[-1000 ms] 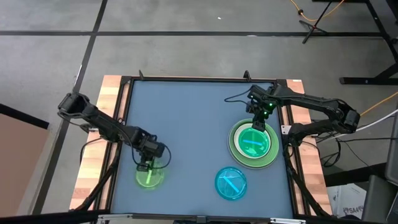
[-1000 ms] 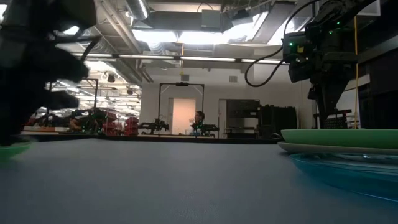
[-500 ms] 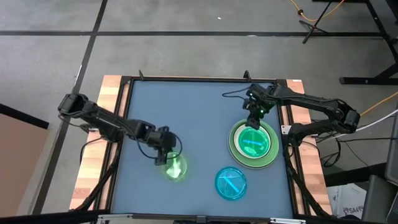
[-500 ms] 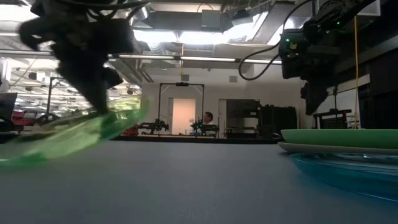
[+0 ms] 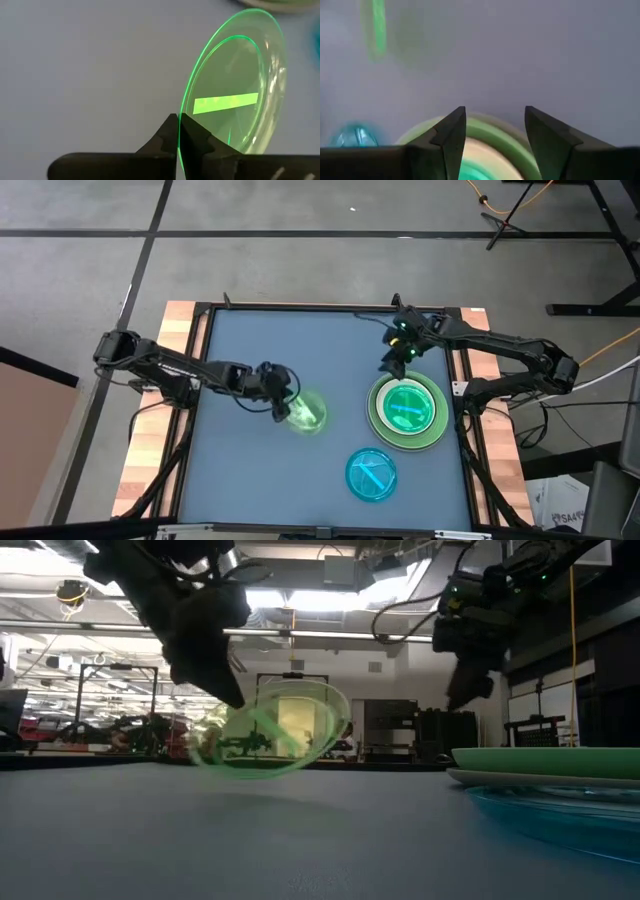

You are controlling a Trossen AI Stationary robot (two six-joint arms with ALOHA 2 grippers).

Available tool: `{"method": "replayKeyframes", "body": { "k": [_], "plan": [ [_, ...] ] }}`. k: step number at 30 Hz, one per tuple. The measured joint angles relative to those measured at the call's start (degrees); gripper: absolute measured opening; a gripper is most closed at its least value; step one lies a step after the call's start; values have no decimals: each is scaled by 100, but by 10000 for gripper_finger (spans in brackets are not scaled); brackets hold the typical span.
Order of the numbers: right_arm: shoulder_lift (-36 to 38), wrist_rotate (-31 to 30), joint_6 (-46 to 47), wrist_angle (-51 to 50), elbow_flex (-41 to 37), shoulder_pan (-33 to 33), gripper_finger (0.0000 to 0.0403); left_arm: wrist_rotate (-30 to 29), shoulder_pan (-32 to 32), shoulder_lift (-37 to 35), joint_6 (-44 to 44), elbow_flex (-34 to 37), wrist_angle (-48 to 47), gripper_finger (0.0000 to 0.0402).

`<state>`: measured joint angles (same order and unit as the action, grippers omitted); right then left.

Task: Stack plastic plates
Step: Stack the green plate on top of the blue plate

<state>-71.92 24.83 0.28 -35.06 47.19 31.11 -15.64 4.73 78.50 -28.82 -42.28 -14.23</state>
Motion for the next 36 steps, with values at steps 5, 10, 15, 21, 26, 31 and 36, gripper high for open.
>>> {"method": "replayKeyframes", "body": {
  "k": [5,10,15,21,26,31,36],
  "plan": [
    [-2,6,559,1014,-1,-2,193,-605,-235,-2,-649,-1,225,0],
    [0,4,966,1967,-1,-10,193,-1189,-403,-2,-710,-1,567,0],
    [-45,-31,1058,2737,1,-303,193,-1553,-574,-2,-708,-4,1077,0],
    [-222,-682,1057,3380,3,-891,193,-1689,-765,-2,-708,-7,1469,0],
    [-328,-1181,1040,3583,3,-1352,193,-1691,-824,-2,-708,-7,1522,0],
    [-343,-2251,1034,3587,3,-1704,193,-1680,-799,-2,-708,-7,1528,0],
    [-343,-2586,1036,3590,3,-1838,193,-1676,-765,-2,-708,-7,1644,0]
  ]
}}
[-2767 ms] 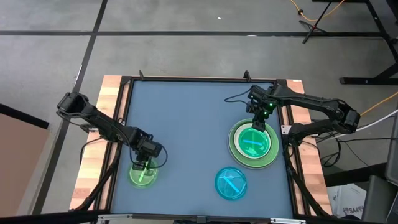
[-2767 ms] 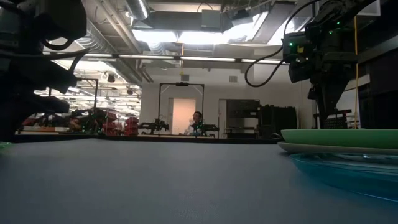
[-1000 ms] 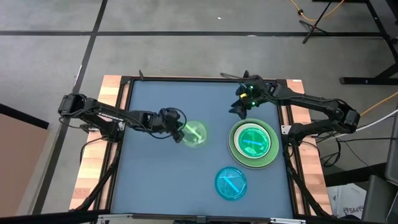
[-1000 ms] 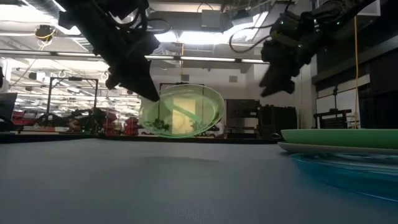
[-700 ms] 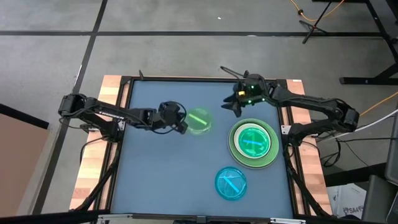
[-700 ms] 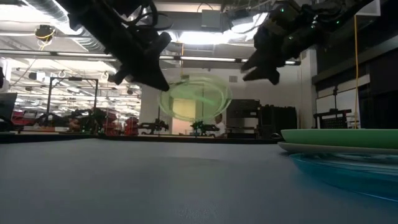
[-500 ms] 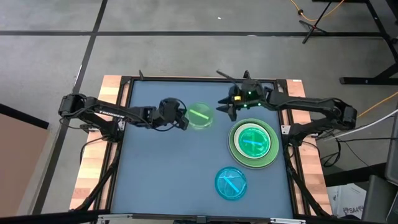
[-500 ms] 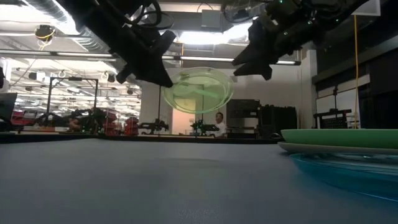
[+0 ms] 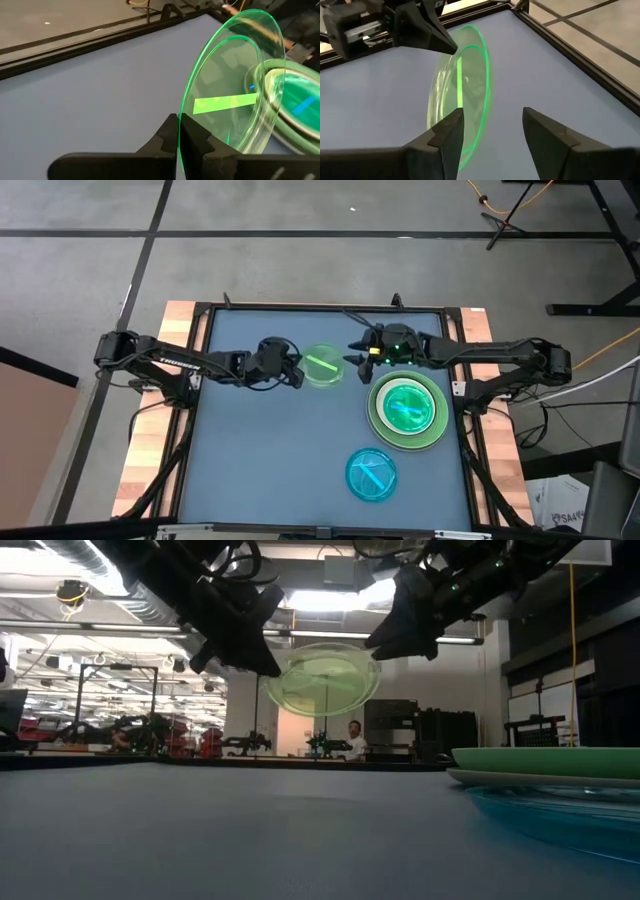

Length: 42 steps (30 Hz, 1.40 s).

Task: Stack plastic plates
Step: Stack the green plate on top of the blue plate

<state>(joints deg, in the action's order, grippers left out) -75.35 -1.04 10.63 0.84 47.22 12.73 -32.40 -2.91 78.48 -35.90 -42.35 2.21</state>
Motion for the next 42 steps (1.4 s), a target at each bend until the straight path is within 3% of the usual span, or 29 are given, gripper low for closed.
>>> {"method": "replayKeyframes", "body": {
  "k": [14,33,42],
  "plan": [
    [0,208,79,-2,0,-2,186,9,192,0,4,0,529,0],
    [-726,525,114,262,0,-2,10,11,257,0,63,0,492,0],
    [-730,664,114,258,-1,4,4,0,273,0,62,0,488,0]
  ]
}}
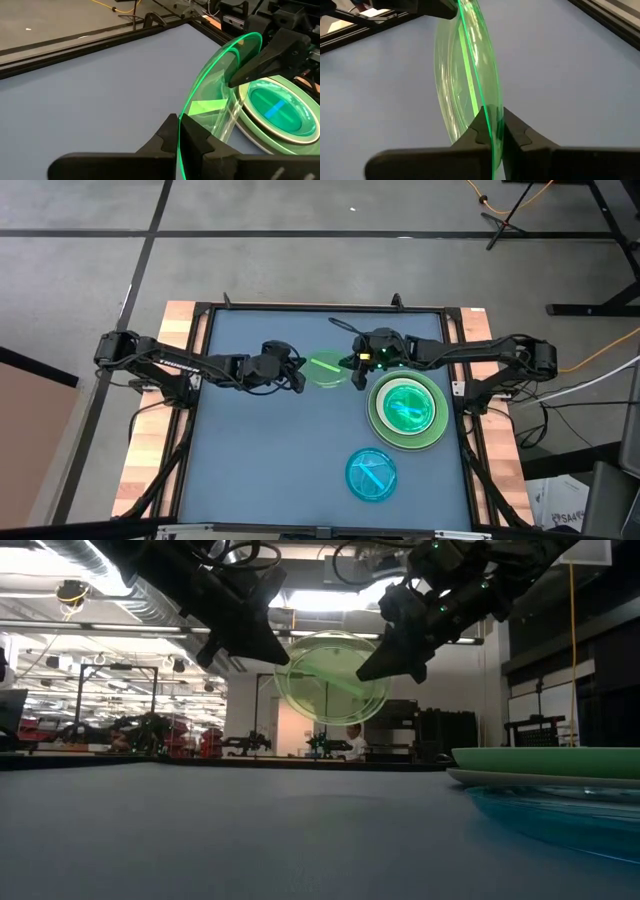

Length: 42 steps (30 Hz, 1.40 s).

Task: Stack plastic plates
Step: Stack the green plate on top of the blue plate

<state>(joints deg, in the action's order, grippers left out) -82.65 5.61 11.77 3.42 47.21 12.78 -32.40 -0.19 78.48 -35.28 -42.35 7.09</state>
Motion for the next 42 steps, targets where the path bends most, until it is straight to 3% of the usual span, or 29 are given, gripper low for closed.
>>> {"method": "replayKeyframes", "body": {
  "k": [16,31,42],
  "plan": [
    [0,2,44,-7,-1,-2,1,9,0,0,-34,0,-13,1],
    [106,257,46,-127,-8,-1,0,387,4,-2,-41,0,20,98],
    [1042,260,45,-1608,-8,0,0,702,117,-2,-19,0,-18,117]
  ]
}}
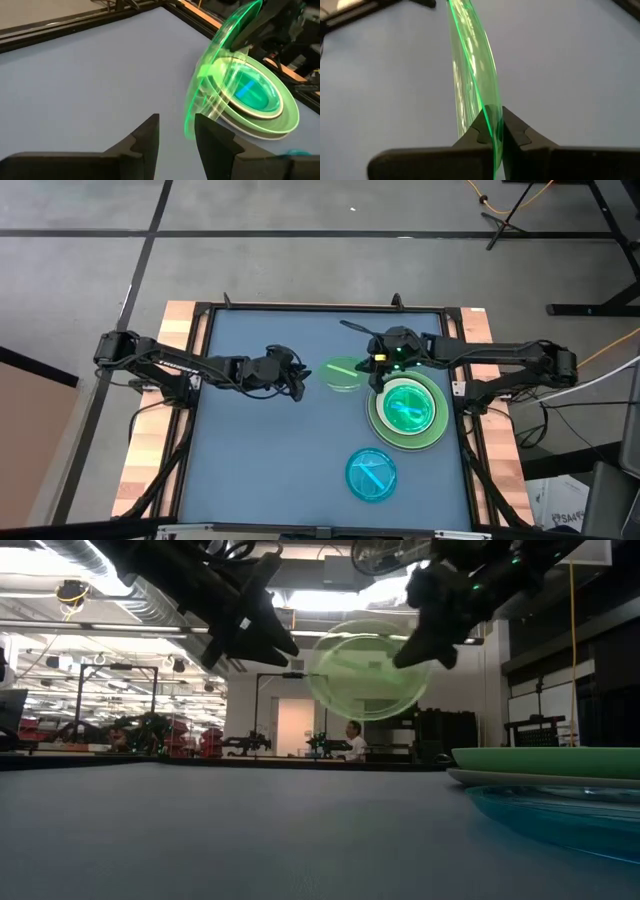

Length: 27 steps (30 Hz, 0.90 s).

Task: Stack plastic plates
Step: Stack the green plate on top of the blue plate

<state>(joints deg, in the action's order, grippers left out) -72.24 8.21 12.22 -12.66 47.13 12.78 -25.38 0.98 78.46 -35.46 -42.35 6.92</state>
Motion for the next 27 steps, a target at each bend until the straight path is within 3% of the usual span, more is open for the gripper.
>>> {"method": "replayKeyframes", "body": {
  "k": [6,16,27],
  "plan": [
    [743,228,144,-1349,0,0,0,2,146,0,2,0,-11,118],
    [1732,1495,282,-3512,4,0,0,0,287,0,7,0,-48,118],
    [1841,1541,84,-5118,4,0,0,0,285,0,9,0,-48,118]
  ]
}}
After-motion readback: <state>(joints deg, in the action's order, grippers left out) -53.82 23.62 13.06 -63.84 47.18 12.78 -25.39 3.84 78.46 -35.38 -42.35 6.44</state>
